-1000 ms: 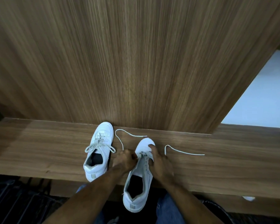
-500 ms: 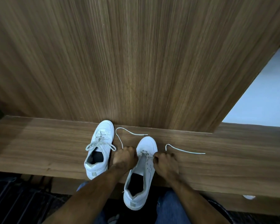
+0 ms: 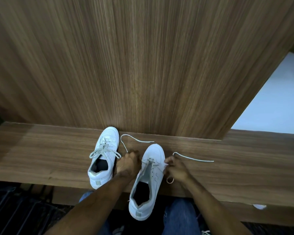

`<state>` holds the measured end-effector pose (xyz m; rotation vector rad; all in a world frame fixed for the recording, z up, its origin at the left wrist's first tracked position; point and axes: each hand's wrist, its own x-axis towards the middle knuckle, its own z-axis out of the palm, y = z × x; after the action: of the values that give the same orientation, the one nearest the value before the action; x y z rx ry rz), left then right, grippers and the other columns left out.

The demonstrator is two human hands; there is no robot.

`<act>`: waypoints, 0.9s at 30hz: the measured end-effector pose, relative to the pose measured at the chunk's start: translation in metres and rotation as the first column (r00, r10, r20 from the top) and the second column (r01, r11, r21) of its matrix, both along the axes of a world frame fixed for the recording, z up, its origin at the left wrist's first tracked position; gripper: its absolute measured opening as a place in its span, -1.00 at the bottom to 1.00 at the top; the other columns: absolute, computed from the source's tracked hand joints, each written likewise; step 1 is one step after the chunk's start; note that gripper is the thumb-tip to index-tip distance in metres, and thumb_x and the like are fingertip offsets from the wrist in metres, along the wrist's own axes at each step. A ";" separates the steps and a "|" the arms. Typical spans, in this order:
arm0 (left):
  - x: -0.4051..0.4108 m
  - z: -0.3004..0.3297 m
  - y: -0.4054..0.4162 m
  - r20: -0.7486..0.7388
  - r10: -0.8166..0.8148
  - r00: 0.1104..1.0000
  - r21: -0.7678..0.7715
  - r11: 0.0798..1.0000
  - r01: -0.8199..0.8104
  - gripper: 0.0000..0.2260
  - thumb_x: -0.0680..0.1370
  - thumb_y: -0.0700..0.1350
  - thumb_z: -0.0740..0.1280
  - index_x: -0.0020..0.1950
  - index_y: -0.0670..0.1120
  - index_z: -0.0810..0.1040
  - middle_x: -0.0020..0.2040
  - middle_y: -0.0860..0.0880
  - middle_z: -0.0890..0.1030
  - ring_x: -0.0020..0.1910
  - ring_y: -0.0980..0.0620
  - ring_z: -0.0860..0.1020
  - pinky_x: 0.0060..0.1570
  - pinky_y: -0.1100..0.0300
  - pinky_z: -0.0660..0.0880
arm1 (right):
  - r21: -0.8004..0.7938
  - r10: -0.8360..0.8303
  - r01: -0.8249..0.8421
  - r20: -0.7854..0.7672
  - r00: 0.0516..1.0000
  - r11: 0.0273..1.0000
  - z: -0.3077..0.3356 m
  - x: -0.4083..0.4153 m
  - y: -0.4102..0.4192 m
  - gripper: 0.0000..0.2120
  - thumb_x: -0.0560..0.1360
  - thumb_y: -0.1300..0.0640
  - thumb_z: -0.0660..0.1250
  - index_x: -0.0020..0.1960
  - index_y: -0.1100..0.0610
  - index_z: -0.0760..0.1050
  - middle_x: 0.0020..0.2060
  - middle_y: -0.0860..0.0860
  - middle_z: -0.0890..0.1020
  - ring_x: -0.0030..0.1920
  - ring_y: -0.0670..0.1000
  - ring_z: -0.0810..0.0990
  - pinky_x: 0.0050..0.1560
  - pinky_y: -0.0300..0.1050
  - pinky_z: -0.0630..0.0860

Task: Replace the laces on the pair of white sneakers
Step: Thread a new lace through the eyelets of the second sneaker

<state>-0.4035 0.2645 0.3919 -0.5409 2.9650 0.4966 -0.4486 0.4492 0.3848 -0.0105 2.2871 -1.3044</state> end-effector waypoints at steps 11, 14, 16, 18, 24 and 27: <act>-0.001 0.025 0.056 -0.112 -0.047 0.993 0.833 0.540 0.119 -0.83 0.55 -0.19 0.35 0.12 -0.19 0.60 -0.17 0.06 0.59 -0.24 0.34 0.54 -0.19 0.43 0.44 | -0.635 -0.258 0.421 0.336 0.906 0.648 0.066 -0.019 -0.025 -0.78 0.56 0.41 0.19 0.04 0.19 0.53 -0.19 0.14 0.66 -0.15 0.07 0.66 -0.03 -0.03 0.59; -0.003 0.019 0.052 0.046 -0.038 0.998 0.902 0.431 -0.025 -0.87 0.59 -0.14 0.29 0.04 -0.09 0.62 -0.05 0.02 0.63 -0.04 0.16 0.53 -0.10 0.28 0.46 | -0.619 -0.286 0.467 0.374 0.882 0.632 0.066 -0.023 -0.025 -0.79 0.56 0.42 0.18 0.06 0.21 0.52 -0.15 0.16 0.66 -0.10 0.09 0.67 0.02 0.02 0.60; -0.004 0.019 0.042 0.054 -0.017 0.998 0.897 0.439 -0.041 -0.83 0.59 -0.18 0.22 -0.12 -0.09 0.58 -0.16 0.02 0.66 -0.12 0.14 0.54 -0.13 0.25 0.45 | -0.586 -0.332 0.480 0.348 0.877 0.653 0.061 -0.029 -0.017 -0.80 0.54 0.42 0.20 0.05 0.21 0.51 -0.16 0.16 0.67 -0.14 0.08 0.67 -0.02 0.00 0.60; -0.006 0.026 0.026 0.024 0.078 0.997 0.898 0.437 -0.056 -0.78 0.58 -0.23 0.20 -0.24 -0.11 0.51 -0.35 0.01 0.64 -0.28 0.11 0.55 -0.26 0.26 0.41 | -0.535 -0.400 0.514 0.323 0.858 0.670 0.053 -0.033 -0.005 -0.81 0.54 0.42 0.21 0.01 0.19 0.50 -0.19 0.14 0.65 -0.17 0.05 0.65 -0.05 -0.01 0.59; -0.009 0.017 -0.035 -0.112 0.129 0.985 0.760 0.650 0.001 -0.70 0.56 -0.12 0.35 -0.36 -0.08 0.44 -0.43 0.03 0.47 -0.40 0.13 0.41 -0.25 0.23 0.37 | -0.299 -0.591 0.597 0.121 0.797 0.744 0.012 -0.031 0.031 -0.80 0.50 0.44 0.21 -0.03 0.18 0.48 -0.30 0.08 0.61 -0.31 0.00 0.55 -0.23 -0.09 0.49; -0.013 0.014 -0.041 -0.146 0.090 0.985 0.731 0.681 0.046 -0.75 0.54 -0.11 0.38 -0.31 -0.13 0.51 -0.42 0.06 0.52 -0.40 0.17 0.43 -0.25 0.24 0.40 | -0.009 -0.423 0.432 -0.226 0.877 0.902 -0.006 -0.028 0.033 -0.78 0.46 0.40 0.31 0.07 0.23 0.56 -0.12 0.03 0.63 -0.12 0.00 0.56 0.04 -0.03 0.55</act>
<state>-0.4167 0.2236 0.4054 -0.4390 2.5408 1.7027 -0.4768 0.4827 0.3792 0.4076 2.6085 -1.5353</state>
